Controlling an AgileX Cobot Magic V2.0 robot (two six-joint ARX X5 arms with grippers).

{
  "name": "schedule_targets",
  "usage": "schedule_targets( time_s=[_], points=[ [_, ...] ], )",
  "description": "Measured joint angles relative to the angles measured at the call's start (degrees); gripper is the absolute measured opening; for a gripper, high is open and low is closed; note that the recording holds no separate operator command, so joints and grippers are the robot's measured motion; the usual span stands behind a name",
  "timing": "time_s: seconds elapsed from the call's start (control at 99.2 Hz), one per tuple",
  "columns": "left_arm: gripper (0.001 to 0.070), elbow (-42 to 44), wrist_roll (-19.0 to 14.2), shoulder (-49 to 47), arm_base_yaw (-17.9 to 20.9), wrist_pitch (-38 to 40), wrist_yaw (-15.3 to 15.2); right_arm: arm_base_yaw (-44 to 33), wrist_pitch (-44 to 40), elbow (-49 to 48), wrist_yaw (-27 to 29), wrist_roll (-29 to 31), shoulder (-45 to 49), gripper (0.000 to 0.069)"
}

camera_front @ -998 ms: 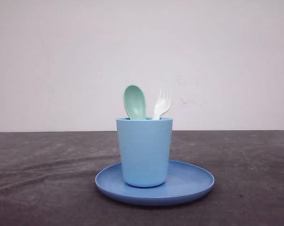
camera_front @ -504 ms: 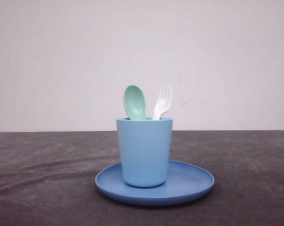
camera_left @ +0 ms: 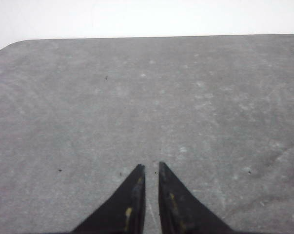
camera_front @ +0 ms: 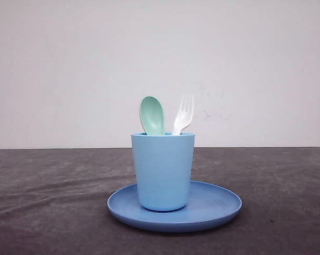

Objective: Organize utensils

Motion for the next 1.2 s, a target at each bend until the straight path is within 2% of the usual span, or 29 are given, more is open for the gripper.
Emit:
schedule_targets(
  time_s=[0.192,1.2],
  points=[
    [0.0024,0.00,0.02,0.00,0.00,0.00,0.00,0.00,0.02,0.00,0.00,-1.31,-3.17,0.0005],
    [0.0024,0.00,0.00,0.00,0.00,0.00,0.00,0.07,0.42,-0.02,0.15,-1.46,-3.06,0.0005]
  ],
)
